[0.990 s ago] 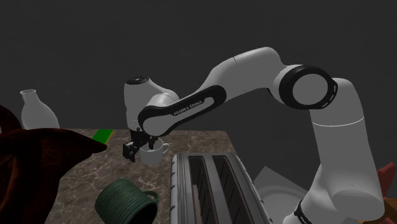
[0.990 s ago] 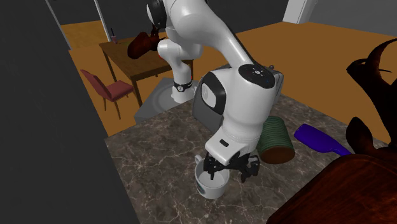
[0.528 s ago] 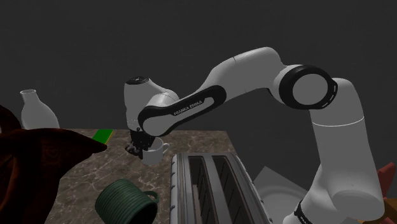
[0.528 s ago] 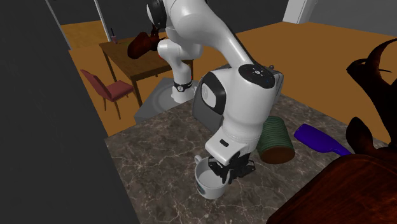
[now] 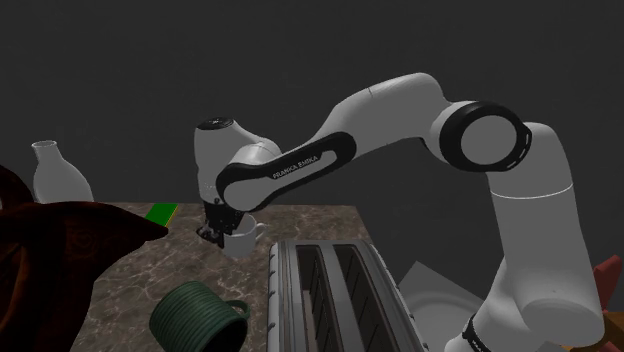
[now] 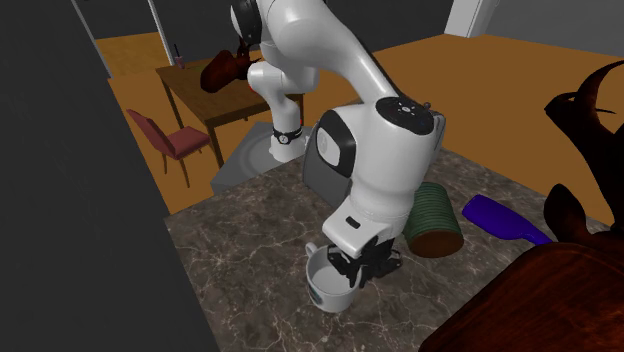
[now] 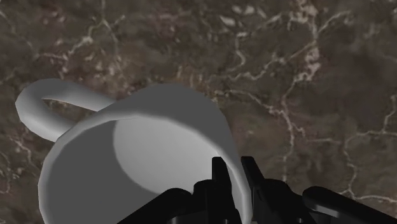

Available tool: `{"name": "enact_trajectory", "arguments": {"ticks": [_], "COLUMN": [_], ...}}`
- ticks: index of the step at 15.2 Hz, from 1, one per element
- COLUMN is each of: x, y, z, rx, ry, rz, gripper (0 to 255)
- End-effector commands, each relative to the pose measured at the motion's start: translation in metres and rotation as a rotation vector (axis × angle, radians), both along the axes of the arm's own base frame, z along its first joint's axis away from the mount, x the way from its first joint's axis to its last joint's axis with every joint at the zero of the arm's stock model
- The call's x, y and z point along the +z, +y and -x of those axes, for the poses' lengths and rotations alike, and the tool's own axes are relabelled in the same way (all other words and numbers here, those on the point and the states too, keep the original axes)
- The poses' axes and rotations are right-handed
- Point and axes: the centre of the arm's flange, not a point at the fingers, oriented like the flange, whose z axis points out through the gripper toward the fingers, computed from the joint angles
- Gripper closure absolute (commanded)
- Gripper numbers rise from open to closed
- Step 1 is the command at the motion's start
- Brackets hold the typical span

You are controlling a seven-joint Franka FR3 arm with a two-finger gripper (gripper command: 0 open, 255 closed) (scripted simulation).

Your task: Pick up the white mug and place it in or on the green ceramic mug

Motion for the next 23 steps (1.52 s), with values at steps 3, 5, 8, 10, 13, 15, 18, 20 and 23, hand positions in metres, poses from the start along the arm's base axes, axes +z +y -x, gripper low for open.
{"name": "enact_trajectory", "arguments": {"ticks": [3,5,8,10,13,15,18,20,23], "x": [0.02,0.031,0.047,0.057,0.073,0.084,0.1,0.11,0.126], "y": [0.0,0.0,0.0,0.0,0.0,0.0,0.0,0.0,0.0], "z": [0.001,0.001,0.001,0.001,0.001,0.001,0.001,0.001,0.001], "rx": [0.0,0.0,0.0,0.0,0.0,0.0,0.0,0.0,0.0], "ry": [0.0,0.0,0.0,0.0,0.0,0.0,0.0,0.0,0.0], "rz": [0.0,0.0,0.0,0.0,0.0,0.0,0.0,0.0,0.0], "gripper": [255,255,255,255,255,255,255,255,255]}}
